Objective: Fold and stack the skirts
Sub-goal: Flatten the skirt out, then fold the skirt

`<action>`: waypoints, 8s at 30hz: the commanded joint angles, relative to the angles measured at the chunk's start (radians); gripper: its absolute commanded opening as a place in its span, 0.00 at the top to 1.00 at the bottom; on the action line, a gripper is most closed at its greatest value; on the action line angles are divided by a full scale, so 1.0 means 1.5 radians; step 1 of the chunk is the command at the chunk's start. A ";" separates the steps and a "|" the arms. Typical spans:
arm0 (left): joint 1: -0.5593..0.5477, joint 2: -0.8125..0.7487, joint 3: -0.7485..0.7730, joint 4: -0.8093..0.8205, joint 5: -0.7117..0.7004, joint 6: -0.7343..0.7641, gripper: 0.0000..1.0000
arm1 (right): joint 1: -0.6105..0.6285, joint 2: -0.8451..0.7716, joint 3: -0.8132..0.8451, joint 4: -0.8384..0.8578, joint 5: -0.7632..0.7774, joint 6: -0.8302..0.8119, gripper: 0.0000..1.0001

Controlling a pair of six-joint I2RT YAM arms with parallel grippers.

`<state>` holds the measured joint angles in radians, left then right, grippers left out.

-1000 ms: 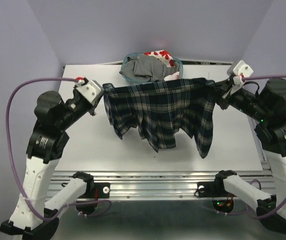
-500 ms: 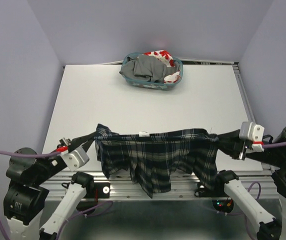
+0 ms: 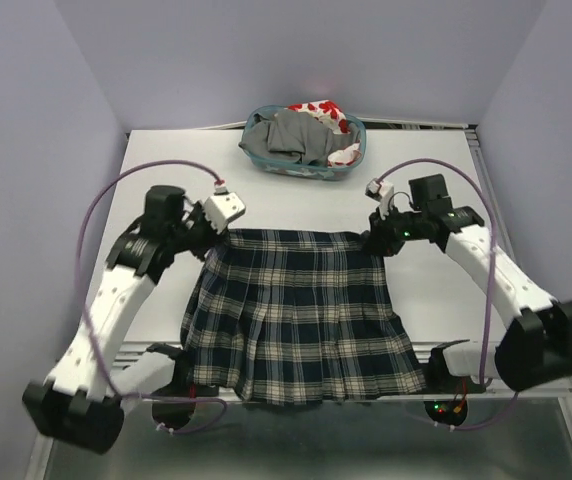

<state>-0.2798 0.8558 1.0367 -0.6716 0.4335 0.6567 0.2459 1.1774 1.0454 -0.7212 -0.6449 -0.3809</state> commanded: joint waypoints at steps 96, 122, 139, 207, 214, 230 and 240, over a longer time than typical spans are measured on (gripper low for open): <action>-0.076 0.800 0.318 0.088 -0.141 -0.238 0.83 | 0.248 0.295 -0.097 -0.088 0.216 -0.154 0.71; -0.135 0.629 0.153 -0.004 -0.034 -0.037 0.68 | 0.348 0.256 0.158 -0.223 -0.009 -0.130 0.62; 0.033 0.568 0.363 0.070 0.066 -0.004 0.28 | -0.005 0.475 0.448 -0.025 0.057 -0.035 0.44; 0.128 0.845 0.882 0.079 0.084 -0.052 1.00 | -0.134 0.562 0.538 0.114 -0.078 0.026 0.99; 0.118 0.716 0.729 0.086 0.119 -0.005 1.00 | -0.134 0.485 0.474 0.117 -0.131 -0.071 0.99; -0.053 0.232 0.127 0.039 0.053 0.141 1.00 | -0.134 0.153 0.108 0.146 -0.156 -0.385 0.99; -0.106 0.117 0.085 -0.078 0.077 0.118 1.00 | -0.134 -0.058 -0.046 0.019 -0.208 -0.604 0.93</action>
<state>-0.4232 1.0801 1.1965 -0.6804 0.5373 0.8185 0.0628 1.1805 1.0618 -0.5812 -0.9192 -1.0668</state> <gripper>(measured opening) 0.037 0.063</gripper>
